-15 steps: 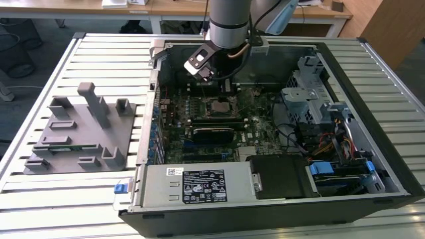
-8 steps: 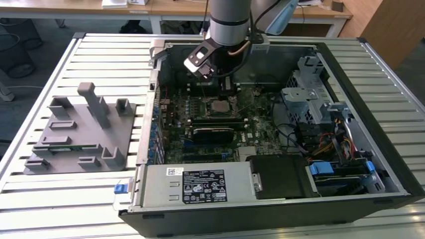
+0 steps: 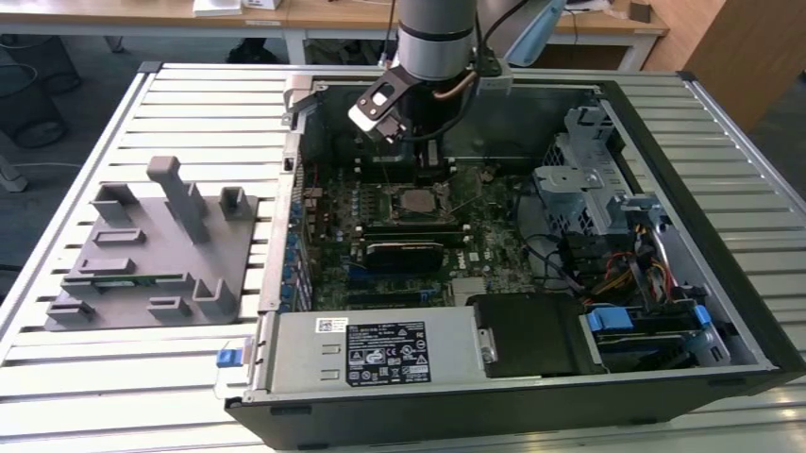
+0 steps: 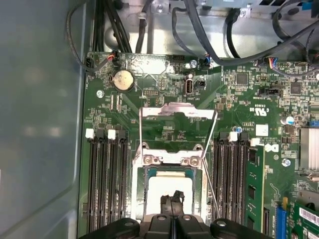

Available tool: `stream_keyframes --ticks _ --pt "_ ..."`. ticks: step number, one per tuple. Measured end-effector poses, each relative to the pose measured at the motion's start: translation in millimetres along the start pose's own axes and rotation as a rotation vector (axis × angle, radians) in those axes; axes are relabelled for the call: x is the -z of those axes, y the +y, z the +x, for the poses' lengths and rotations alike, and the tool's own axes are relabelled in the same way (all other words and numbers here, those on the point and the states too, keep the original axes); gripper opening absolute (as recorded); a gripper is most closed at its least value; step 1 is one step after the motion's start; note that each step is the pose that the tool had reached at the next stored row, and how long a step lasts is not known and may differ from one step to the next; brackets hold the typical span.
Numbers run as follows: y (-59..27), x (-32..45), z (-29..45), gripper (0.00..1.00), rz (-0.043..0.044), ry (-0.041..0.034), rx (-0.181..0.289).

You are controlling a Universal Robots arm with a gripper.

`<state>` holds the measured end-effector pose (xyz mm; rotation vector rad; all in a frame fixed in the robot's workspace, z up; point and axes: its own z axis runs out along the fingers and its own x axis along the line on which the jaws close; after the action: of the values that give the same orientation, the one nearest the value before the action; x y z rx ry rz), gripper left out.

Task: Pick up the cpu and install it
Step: 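Close the cpu cover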

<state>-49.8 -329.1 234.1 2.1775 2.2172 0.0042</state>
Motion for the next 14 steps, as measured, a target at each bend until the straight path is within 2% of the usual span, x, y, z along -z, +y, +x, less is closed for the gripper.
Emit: stream_keyframes --ticks 14 --pt "0.2 7.3 -0.1 0.11 -0.0001 0.0003 0.000"
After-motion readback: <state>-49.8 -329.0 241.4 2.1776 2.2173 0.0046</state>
